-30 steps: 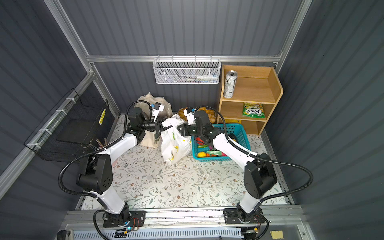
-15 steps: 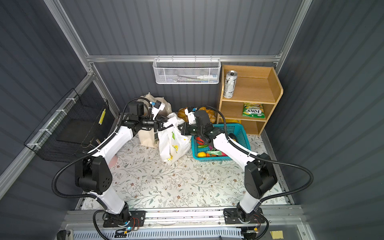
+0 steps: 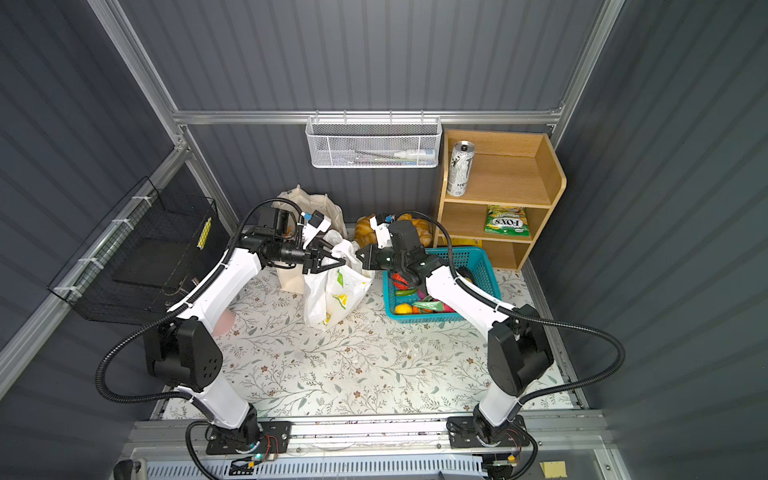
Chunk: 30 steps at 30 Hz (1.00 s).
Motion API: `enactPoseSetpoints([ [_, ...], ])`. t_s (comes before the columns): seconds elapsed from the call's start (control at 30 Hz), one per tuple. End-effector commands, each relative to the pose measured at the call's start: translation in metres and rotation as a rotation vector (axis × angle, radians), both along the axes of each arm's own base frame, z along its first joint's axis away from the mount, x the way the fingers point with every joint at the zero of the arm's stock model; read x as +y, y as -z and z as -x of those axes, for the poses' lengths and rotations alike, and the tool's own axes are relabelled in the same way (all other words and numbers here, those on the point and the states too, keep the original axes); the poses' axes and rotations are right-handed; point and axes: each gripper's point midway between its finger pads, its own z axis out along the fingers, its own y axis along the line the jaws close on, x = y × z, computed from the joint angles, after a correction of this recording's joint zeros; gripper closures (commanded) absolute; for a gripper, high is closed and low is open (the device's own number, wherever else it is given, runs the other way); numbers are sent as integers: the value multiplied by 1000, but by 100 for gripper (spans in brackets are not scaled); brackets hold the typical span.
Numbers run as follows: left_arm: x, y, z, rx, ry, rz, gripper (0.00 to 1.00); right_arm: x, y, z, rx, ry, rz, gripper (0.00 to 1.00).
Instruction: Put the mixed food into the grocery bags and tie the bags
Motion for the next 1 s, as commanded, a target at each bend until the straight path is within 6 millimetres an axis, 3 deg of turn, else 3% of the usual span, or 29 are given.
enactPoseSetpoints([
  [0.0,-2,-13,-3,-13,-9,58,58,13,2,-2,6,-28,-15,100],
  [0.23,-5,-10,-13,-26,-58,60,57,31,8,7,15,-68,-12,100],
  [0.47,-3,-2,-28,-39,-158,50,57,33,10,8,18,-72,-9,100],
  [0.87,-15,-5,-41,-36,-206,107,61,33,20,11,33,-76,-1,100],
  [0.97,-16,-6,-45,-41,-229,125,79,32,23,12,41,-75,-2,100],
])
